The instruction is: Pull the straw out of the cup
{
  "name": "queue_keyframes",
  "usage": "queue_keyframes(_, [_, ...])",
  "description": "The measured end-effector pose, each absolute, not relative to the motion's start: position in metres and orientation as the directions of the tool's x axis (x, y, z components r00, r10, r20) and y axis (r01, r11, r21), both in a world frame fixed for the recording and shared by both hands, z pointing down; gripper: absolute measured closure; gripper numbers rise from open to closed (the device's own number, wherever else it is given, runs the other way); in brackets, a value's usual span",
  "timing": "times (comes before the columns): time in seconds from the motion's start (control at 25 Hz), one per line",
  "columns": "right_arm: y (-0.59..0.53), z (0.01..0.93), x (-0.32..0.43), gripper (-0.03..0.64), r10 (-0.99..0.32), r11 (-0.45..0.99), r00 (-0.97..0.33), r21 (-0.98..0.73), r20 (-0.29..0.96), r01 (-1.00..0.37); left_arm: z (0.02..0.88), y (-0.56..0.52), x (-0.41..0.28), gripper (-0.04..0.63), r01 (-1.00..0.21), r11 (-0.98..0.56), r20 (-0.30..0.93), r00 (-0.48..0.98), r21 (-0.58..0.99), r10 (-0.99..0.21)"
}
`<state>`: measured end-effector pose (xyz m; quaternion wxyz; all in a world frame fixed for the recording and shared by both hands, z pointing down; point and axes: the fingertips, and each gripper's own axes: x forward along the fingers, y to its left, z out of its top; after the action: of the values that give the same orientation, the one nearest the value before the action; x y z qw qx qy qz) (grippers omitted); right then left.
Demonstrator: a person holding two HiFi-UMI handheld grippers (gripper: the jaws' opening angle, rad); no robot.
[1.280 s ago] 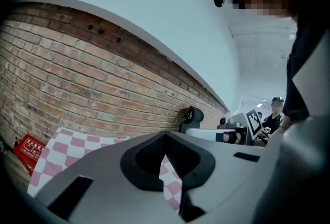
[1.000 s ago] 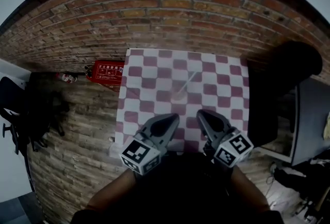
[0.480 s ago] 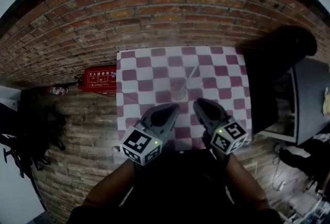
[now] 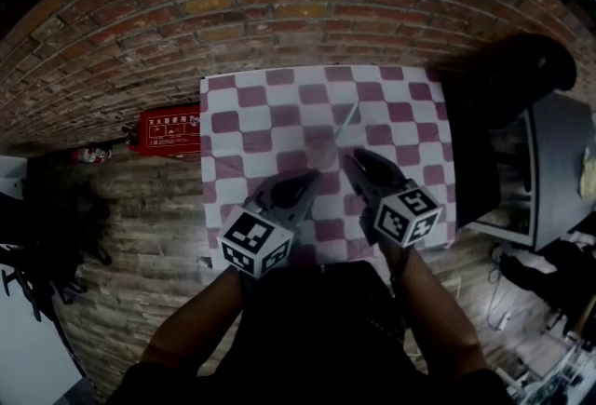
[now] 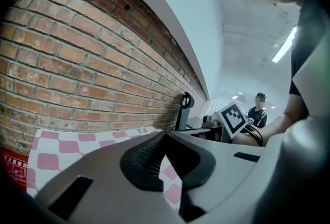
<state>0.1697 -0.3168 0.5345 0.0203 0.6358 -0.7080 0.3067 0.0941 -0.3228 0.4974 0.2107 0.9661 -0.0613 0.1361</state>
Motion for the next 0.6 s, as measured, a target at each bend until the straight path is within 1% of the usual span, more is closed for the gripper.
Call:
queue_keyframes(0.36, [-0.342, 0.585, 0.181, 0.497, -0.849, -0.069, -0.180, -0.441, 0.498, -0.895, 0.526, -0.339, 0.096, 0.588, -0.199, -0.901, 0.307, 0.949, 0.386, -0.078])
queue_keyframes(0.6, [-0.355, 0.607, 0.193, 0.492, -0.836, -0.106, -0.163, -0.446, 0.524, -0.889, 0.539, -0.348, 0.096, 0.588, -0.225, -0.890, 0.316, 0.944, 0.398, -0.097])
